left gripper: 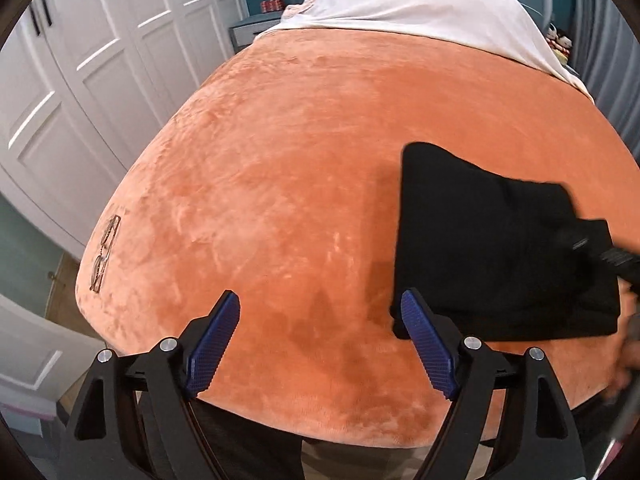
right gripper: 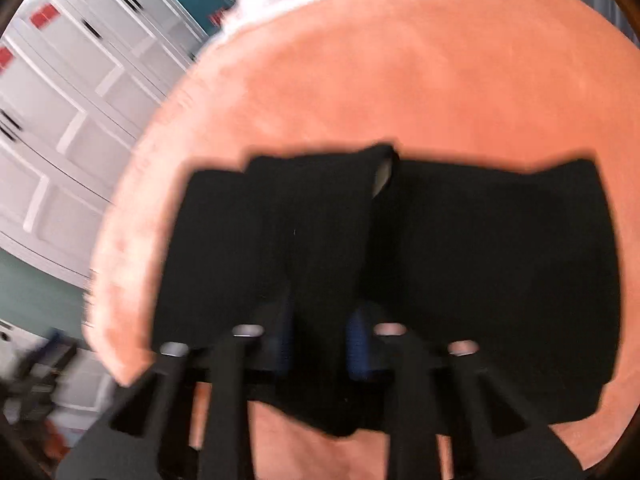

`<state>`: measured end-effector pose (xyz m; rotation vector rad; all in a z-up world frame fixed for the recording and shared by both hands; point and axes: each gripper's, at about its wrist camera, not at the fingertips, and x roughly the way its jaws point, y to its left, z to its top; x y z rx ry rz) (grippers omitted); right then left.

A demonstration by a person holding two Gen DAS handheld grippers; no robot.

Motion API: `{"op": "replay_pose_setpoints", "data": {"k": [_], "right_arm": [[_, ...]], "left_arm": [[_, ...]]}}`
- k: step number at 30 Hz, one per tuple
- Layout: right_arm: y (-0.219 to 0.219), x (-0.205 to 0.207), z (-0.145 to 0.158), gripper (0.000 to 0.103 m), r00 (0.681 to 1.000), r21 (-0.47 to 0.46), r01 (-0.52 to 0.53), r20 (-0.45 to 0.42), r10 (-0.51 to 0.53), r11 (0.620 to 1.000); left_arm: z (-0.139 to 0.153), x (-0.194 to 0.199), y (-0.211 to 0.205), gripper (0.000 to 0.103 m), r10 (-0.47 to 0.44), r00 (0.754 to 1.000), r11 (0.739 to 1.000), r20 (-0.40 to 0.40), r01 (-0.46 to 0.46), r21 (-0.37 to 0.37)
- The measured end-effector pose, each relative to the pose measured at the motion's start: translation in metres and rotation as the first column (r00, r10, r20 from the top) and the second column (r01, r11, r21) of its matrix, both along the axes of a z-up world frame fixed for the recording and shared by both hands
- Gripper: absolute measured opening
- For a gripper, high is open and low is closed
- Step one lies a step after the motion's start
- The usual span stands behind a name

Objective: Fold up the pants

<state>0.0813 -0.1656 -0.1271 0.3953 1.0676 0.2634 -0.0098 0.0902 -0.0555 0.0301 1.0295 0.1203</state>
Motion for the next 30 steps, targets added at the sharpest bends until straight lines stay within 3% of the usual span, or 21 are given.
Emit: {"op": "replay_pose_setpoints", "data": {"k": [3,6,7,9,10,11,12,13,15,16,17,18,22,24,26,29,30], "right_arm": [[-0.024,-0.013,0.060,0.013,0.993,-0.028,0.033,0.111,-0.029,0.999],[-0.068,-0.032,0.083,0.013,0.986,-0.096,0.103,0.142,-0.089,0.990],[-0.081,-0.035,0.077,0.013,0.987,-0.126,0.120,0.119,-0.105,0.985],[-0.112,-0.036,0.035,0.019,0.984,-0.209,0.179,0.035,-0.176,0.961],[-0.124,-0.032,0.000,0.021,0.981,-0.233,0.173,-0.048,-0.189,0.957],[-0.134,-0.029,-0.039,0.032,0.966,-0.257,0.162,-0.154,-0.206,0.953],[-0.142,-0.035,-0.047,0.032,0.962,-0.194,0.203,-0.143,-0.232,0.960],[-0.149,-0.044,-0.039,0.033,0.957,-0.107,0.262,-0.102,-0.273,0.959],[-0.157,-0.053,-0.021,0.040,0.945,-0.058,0.319,-0.051,-0.322,0.946],[-0.162,-0.057,-0.014,0.047,0.938,-0.052,0.345,-0.024,-0.347,0.937],[-0.167,-0.060,-0.008,0.063,0.931,-0.045,0.364,-0.003,-0.365,0.930],[-0.170,-0.059,-0.006,0.072,0.929,-0.055,0.371,0.003,-0.371,0.927],[-0.168,-0.050,-0.019,0.073,0.942,-0.090,0.331,-0.033,-0.335,0.939],[-0.169,-0.052,-0.033,0.083,0.950,-0.068,0.304,-0.054,-0.308,0.950],[-0.162,-0.047,-0.051,0.084,0.952,-0.075,0.278,-0.107,-0.285,0.958],[-0.160,-0.058,-0.071,0.085,0.948,0.017,0.292,-0.141,-0.287,0.956],[-0.158,-0.061,-0.072,0.078,0.942,0.035,0.317,-0.128,-0.310,0.948]], "left_arm": [[0.003,0.004,-0.001,0.081,-0.005,1.000,1.000,0.017,0.005,-0.005],[0.000,0.010,-0.007,0.083,-0.022,1.000,1.000,0.016,0.022,-0.018],[-0.002,0.013,-0.011,0.083,-0.029,1.000,0.999,0.012,0.029,-0.022],[-0.008,0.018,-0.024,0.084,-0.049,0.999,0.998,-0.004,0.048,-0.031],[-0.012,0.021,-0.030,0.084,-0.061,0.998,0.997,-0.014,0.060,-0.040],[-0.016,0.026,-0.038,0.084,-0.071,0.997,0.996,-0.034,0.069,-0.049],[-0.018,0.029,-0.043,0.084,-0.079,0.996,0.995,-0.050,0.076,-0.060],[-0.021,0.032,-0.047,0.084,-0.086,0.994,0.994,-0.063,0.081,-0.074],[-0.026,0.041,-0.050,0.084,-0.075,0.994,0.992,-0.085,0.066,-0.106],[-0.029,0.046,-0.051,0.084,-0.075,0.993,0.989,-0.091,0.062,-0.137],[-0.035,0.053,-0.052,0.084,-0.072,0.992,0.984,-0.106,0.054,-0.169],[-0.042,0.059,-0.053,0.084,-0.068,0.990,0.982,-0.122,0.044,-0.186],[-0.074,0.083,-0.070,0.084,-0.124,0.973,0.956,-0.193,0.065,-0.285],[-0.086,0.088,-0.077,0.084,-0.123,0.966,0.946,-0.227,0.045,-0.322],[-0.099,0.093,-0.083,0.087,-0.153,0.959,0.918,-0.239,0.048,-0.395],[-0.128,0.101,-0.084,0.092,-0.140,0.939,0.890,-0.314,-0.020,-0.456],[-0.130,0.102,-0.081,0.092,-0.120,0.944,0.877,-0.309,-0.045,-0.478]]}}
